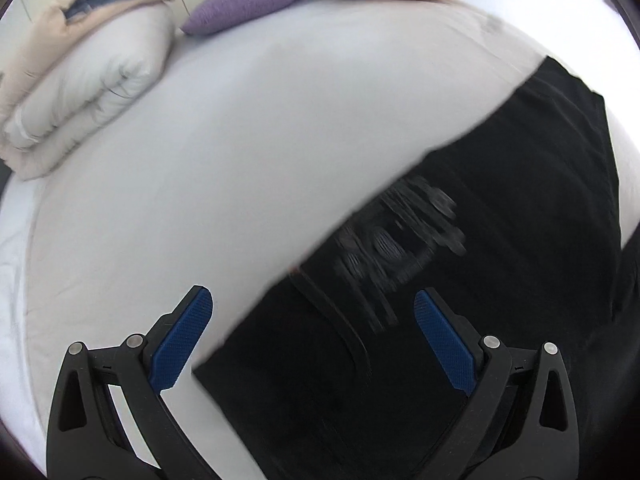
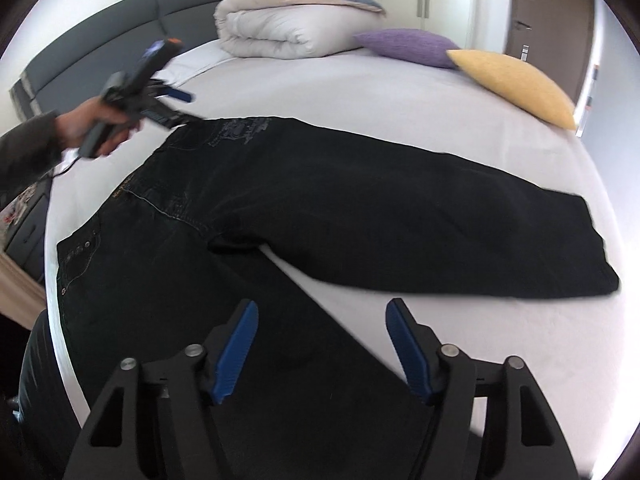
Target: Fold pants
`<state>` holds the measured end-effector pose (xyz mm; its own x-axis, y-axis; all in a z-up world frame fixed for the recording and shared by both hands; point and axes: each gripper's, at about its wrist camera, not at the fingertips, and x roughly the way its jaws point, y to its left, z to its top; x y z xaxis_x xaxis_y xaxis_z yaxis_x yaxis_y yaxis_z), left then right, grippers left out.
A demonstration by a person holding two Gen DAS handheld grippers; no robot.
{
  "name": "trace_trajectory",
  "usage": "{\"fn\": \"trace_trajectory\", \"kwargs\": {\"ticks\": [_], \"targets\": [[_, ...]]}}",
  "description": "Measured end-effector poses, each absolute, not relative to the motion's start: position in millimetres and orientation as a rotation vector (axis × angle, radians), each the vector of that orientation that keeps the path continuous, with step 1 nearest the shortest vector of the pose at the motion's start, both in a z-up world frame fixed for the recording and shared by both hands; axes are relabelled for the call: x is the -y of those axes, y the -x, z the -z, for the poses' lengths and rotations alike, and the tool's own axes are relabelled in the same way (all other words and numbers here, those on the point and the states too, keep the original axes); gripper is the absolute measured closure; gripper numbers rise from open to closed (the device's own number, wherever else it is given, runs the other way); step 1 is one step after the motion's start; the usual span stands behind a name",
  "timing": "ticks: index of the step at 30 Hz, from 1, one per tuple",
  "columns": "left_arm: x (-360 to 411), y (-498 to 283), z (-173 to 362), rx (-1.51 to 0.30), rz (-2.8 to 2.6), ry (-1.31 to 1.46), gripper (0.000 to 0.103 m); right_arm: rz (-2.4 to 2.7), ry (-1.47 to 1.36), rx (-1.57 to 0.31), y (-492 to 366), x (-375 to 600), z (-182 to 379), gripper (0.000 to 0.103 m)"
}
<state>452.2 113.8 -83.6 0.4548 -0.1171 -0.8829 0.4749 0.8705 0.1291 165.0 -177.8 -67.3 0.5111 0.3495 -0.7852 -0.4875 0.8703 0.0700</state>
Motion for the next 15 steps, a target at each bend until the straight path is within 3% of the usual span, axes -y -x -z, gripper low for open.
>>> {"fn": "trace_trajectory", "kwargs": {"ticks": [3,7,9,11,13,15], "targets": [[-116,-481,100,-1.083,0.42,-0.377,0.009,-0.554,0.206,-0.899,-185,173,69,0.036],[-118,-499,136,-1.205,0.461,-0.39,0.037,-0.599,0.22,-0.891,-220,162,69,0.038],[-119,-499,142,-1.197,0.479,-0.381,0.041,-0.614,0.229,-0.889,-236,156,67,0.038],[-120,-499,144,-1.192,0.503,-0.35,0.057,-0.64,0.246,-0.884,-258,145,64,0.039],[-118,-496,143,-1.173,0.488,-0.378,0.087,-0.66,0.27,-0.886,-276,133,62,0.04],[-115,-489,140,-1.154,0.478,-0.403,0.092,-0.68,0.308,-0.895,-299,118,61,0.041]]}}
